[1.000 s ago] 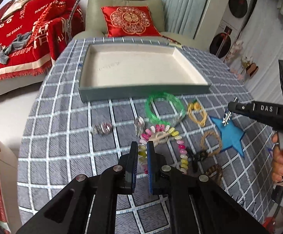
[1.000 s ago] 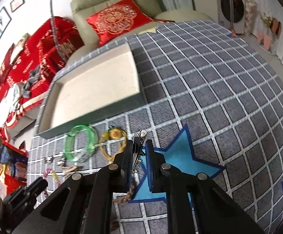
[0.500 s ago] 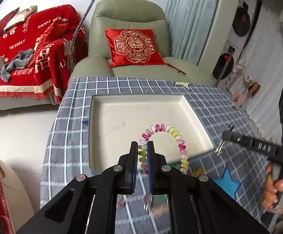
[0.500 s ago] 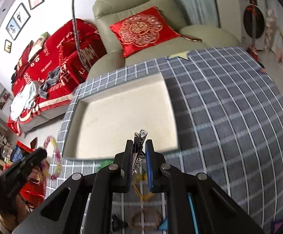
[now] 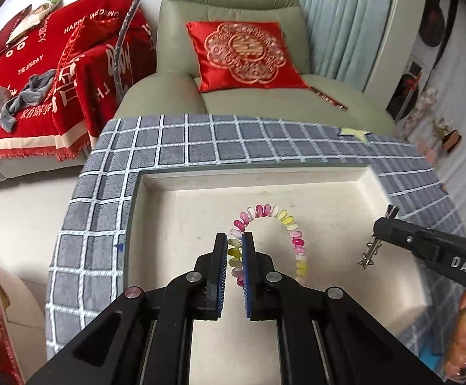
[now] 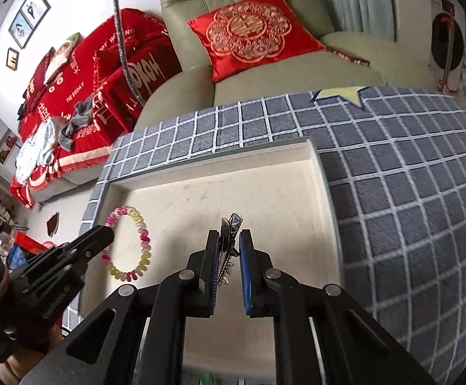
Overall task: Organize jewelry
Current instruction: 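Carry the hair clip in the right tool while the left tool carries the bracelet over the tray, then open the right tool to drop the clip in the tray while the left tool releases the bracelet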
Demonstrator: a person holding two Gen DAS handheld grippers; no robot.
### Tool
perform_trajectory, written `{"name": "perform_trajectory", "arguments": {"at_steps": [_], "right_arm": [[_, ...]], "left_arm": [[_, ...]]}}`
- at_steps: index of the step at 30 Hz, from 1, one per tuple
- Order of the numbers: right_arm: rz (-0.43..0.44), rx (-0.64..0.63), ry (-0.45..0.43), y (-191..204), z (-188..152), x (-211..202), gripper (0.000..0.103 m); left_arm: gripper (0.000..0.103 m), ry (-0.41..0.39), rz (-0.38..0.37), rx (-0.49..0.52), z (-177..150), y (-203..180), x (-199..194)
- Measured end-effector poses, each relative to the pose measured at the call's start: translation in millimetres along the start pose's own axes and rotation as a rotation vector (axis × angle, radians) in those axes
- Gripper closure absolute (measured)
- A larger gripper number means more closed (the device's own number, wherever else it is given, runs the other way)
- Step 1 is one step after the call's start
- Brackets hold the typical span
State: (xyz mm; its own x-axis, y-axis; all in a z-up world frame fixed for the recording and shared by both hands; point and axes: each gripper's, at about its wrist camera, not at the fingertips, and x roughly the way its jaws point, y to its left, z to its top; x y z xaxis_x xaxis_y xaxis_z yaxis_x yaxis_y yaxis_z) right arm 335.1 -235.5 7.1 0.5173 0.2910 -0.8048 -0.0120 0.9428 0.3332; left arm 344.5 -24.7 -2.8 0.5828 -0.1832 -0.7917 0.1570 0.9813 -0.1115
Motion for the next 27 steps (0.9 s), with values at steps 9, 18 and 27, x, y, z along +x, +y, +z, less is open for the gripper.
{"name": "perform_trajectory", "arguments": {"at_steps": [9,18,27], "right_arm": [[-0.015,0.015,0.040,-12,13,45,0.090],[-0.042,-0.020,0.056,-10,7,52,0.076],[0.013,0.012,-0.008,-5,5,20,0.048]], "left_arm": [[0.079,0.037,0.049,0.002,1,-2,33],[0.079,0.047,0.110,0.071,-3,-13,38],[0.079,0.060,0.130,0.071,-3,-14,40]]}}
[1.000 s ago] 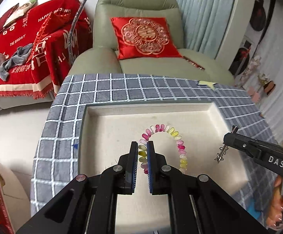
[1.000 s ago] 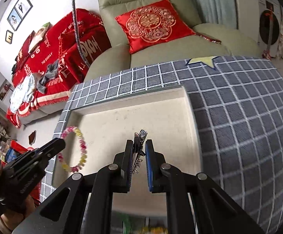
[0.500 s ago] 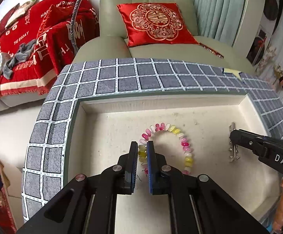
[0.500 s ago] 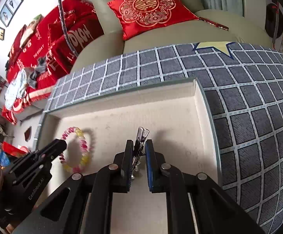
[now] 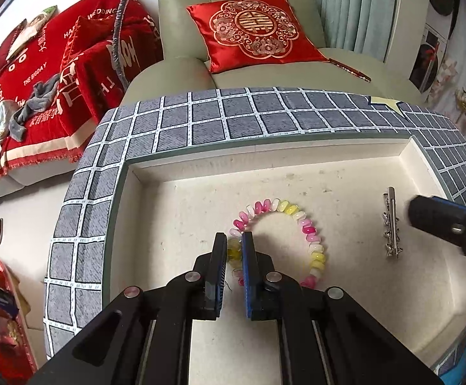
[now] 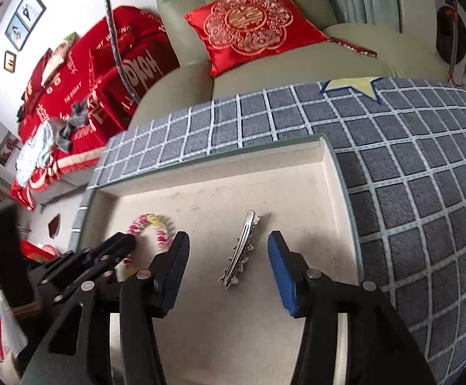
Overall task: Organize jewelry
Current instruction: 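Open the right tool to drop the clip in the tray while the left tool releases the bracelet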
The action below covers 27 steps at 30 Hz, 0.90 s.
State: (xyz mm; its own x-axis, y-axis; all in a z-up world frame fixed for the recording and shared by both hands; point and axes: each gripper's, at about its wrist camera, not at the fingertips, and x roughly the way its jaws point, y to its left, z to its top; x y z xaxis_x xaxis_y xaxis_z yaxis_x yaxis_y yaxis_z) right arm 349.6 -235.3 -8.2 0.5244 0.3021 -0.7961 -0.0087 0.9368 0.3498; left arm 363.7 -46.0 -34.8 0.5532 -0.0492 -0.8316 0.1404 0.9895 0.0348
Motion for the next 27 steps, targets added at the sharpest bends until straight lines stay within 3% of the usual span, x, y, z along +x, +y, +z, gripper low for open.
{"name": "perform_trajectory", "arguments": {"at_steps": [14,15,16,17,19,26,27], "right_arm": [[0.020,0.022,-0.040,-2,-28,-48,0.043],[0.024,0.029,-0.040,-3,-30,-50,0.042],[0.029,0.032,-0.038,-3,-31,-51,0.042],[0.035,0.034,-0.035,-2,-33,-54,0.038],[0.038,0.033,-0.036,-1,-38,-58,0.032],[0.055,0.044,-0.075,2,-50,-83,0.021],[0.060,0.043,-0.081,2,-52,-87,0.013]], "left_arm": [[0.079,-0.041,-0.011,-0.026,4,1,-17],[0.060,-0.043,-0.012,-0.028,4,1,-19],[0.005,-0.045,-0.010,-0.031,4,2,-21],[0.000,-0.059,0.003,-0.047,4,3,-25],[0.000,-0.115,0.006,-0.047,2,4,-38],[0.000,-0.159,-0.011,-0.010,-12,6,-75],[0.000,-0.165,-0.025,-0.006,-16,9,-82]]}}
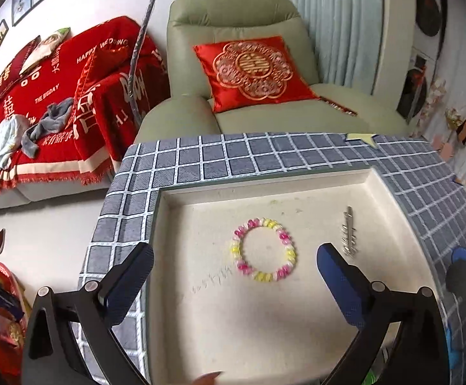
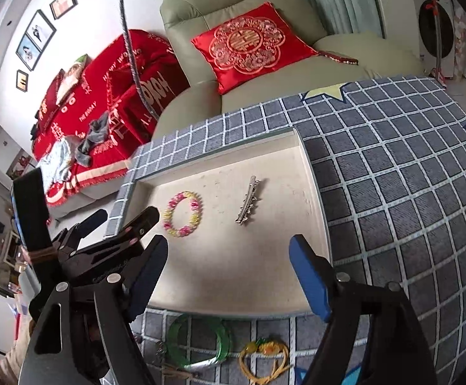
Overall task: Organize jewelry
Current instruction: 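Open the right tool to drop the clip in the tray while the left tool releases the bracelet, then withdraw both tools from the tray back toward the remaining jewelry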
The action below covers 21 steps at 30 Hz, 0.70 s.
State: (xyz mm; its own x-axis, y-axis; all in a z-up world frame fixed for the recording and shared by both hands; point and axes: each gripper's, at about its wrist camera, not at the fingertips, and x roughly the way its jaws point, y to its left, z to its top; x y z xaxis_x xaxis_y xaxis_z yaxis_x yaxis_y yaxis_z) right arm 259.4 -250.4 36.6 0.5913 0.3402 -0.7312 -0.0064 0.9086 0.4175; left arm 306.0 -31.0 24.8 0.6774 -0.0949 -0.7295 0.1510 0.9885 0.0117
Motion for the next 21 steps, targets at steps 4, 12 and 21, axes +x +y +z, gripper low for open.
{"name": "perform_trajectory", "arguments": {"at_steps": [4,12,21], "right_arm": [[0.020,-0.018,-0.046,5,-14,-22,0.000],[-0.006,-0.011,-0.021,8,-46,-50,0.000],[-0.059,-0.047,0.060,6,-109,-62,0.000]], "left_arm": [[0.000,0.013,-0.035,-0.013,-16,12,-19],[0.000,0.026,-0.061,-0.017,-68,33,-62],[0.000,0.047,-0.031,0.008,-130,46,-83]]}}
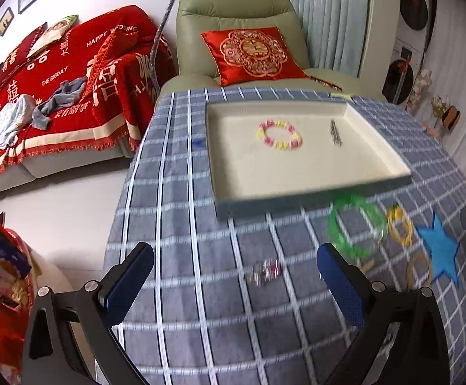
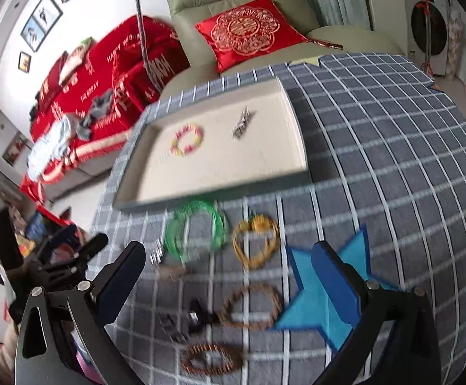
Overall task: Organize jewelry
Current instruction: 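Withdraw both tools from the tray back toward the remaining jewelry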
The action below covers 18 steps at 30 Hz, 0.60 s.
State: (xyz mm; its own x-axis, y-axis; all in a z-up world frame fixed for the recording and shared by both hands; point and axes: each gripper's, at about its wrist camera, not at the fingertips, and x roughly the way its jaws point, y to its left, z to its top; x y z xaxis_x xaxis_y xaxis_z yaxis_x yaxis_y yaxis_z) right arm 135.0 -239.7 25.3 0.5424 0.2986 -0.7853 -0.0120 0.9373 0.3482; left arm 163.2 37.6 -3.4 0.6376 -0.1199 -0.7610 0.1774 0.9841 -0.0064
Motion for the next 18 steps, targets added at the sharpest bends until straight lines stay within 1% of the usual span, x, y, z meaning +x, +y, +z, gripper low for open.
{"name": "perform_trajectory", "arguments": {"at_steps": [5,9,11,14,18], "right_arm": [[-0.031,-0.007,0.047,-1,-35,2,0.000],[-0.056,-0.004,0.082,-2,-60,6,0.000],[-0.085,-0.014,0.095,-3,-72,7,0.000],[-0.114,-0.018,0.104,-5,-83,7,0.000],[-0.172,-0.031,0.110,-10,-91,7,0.000]], "left_arm": [[0.000,0.028,-0.001,0.023,-21,-4,2],[0.000,0.049,-0.002,0.014,-31,-4,6],[0.000,0.055,0.003,0.017,-34,-4,8],[0.000,0.069,0.010,0.014,-37,-1,12],[0.000,0.077,-0.006,0.000,-35,3,17]]}}
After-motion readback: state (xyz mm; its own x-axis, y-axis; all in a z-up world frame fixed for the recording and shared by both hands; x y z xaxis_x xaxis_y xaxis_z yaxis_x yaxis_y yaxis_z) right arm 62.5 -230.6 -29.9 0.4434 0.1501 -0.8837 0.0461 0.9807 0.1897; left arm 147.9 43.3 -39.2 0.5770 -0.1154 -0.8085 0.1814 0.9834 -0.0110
